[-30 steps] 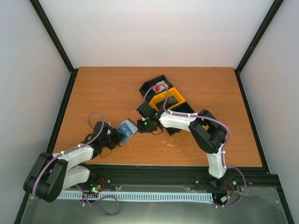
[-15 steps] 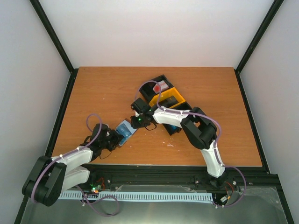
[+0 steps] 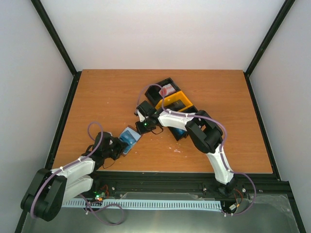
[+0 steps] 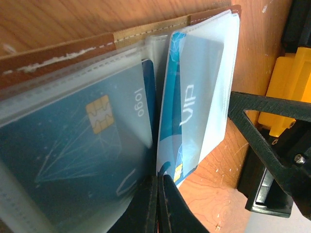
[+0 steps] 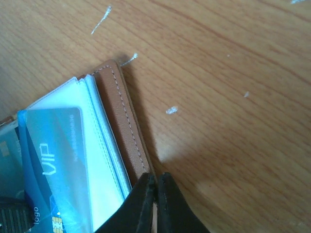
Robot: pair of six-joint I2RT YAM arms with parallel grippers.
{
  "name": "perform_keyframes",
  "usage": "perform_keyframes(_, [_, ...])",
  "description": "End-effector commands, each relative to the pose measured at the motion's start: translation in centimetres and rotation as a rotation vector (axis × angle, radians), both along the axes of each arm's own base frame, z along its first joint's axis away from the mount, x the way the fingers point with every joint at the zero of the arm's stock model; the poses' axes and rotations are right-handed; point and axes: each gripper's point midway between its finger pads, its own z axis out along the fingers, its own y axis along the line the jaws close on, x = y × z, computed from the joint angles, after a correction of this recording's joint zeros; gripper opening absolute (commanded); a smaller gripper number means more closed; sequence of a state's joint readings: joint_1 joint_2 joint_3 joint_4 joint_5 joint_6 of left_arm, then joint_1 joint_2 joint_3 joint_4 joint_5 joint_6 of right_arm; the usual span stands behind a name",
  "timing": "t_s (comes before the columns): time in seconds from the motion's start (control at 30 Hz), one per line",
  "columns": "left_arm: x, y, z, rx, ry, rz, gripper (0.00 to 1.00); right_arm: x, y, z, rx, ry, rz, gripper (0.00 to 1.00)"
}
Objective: Put the credit cards into the card holder
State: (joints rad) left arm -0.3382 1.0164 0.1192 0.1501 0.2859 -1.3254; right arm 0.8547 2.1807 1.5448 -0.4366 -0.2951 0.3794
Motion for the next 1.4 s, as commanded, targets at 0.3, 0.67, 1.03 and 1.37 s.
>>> perform_keyframes(0.3, [-0.6,1.0,-0.8,0.084,0.021,-0.012,0.01,-2.7,-2.3,-0.8,0.004,0.106,-0.112,0.03])
perform_keyframes(0.67, [2.2,-1.0,1.5,0.228,-0.210,-0.284,0.01,-4.4,-7.8,0.2,-0.054,0.062,-0.385,0.03])
perform_keyframes(1.03, [1.7,-4.2,1.3,0.169,-0.252,-0.534,0.01,-0.3,-3.1,3.0,-0.040,-0.015,-0.052,0.32])
perform_keyframes(1.37, [1.7,-5.0,-0.4,0.159,-0.186,-0.609,0.00,0.4,-5.5,1.0,-0.118,0.042,-0.069,0.32])
